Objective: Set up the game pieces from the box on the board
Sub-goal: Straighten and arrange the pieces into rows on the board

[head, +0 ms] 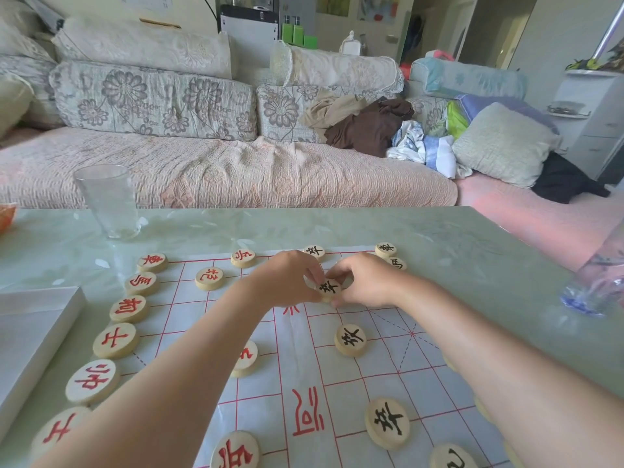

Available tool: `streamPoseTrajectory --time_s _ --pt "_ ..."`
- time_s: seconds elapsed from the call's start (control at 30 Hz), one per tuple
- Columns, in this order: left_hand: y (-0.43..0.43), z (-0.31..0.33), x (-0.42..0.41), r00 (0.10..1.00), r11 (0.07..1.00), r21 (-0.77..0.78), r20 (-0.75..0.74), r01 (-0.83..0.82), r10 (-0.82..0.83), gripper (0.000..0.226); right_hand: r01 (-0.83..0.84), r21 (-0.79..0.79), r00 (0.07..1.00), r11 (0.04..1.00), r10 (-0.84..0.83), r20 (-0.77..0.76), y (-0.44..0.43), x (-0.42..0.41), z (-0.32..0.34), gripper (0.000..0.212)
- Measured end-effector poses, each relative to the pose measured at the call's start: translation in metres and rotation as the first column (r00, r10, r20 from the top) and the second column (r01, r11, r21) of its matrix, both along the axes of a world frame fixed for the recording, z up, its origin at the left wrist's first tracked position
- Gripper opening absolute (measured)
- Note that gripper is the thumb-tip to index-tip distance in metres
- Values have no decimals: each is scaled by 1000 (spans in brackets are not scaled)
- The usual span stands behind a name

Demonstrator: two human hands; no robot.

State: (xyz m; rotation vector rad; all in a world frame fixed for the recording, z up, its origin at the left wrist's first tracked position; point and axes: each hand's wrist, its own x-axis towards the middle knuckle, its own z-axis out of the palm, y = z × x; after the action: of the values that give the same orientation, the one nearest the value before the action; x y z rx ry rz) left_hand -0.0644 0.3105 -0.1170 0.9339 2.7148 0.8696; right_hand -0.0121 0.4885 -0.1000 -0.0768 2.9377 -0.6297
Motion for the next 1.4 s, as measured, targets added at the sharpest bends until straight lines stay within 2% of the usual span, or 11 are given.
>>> streamPoseTrajectory --time_s 0.3,0.47,0.63,0.77,1.03,1.17,1.27,1.4 --pt "0 -1 0 1000 1000 -13 23 8 -8 28 -7 36 1000 999 6 21 -2 0 2 43" --pt "-11 17 6 1000 1000 -11 14 -24 24 38 40 57 999 998 -40 1 -3 7 16 61" --pt "-15 39 36 988 991 20 -78 -129 131 31 78 -44 993 996 -81 -82 -10 29 39 44" --pt "-8 38 74 992 993 -29 -54 -115 114 30 -1 15 999 1000 1 -40 -20 59 43 32" --pt "-8 31 116 990 983 -114 -13 -141 140 38 15 101 1000 995 -17 19 -13 107 15 48" --pt "-4 20 126 982 976 -111 21 -186 190 39 14 41 1000 999 -15 19 -12 114 9 58" --pt "1 12 130 972 967 -124 46 -222 229 41 9 36 1000 999 -8 -27 -13 112 5 49" --pt "7 10 132 973 966 -127 35 -223 229 40 -13 -4 999 1000 13 -45 -11 109 1 21"
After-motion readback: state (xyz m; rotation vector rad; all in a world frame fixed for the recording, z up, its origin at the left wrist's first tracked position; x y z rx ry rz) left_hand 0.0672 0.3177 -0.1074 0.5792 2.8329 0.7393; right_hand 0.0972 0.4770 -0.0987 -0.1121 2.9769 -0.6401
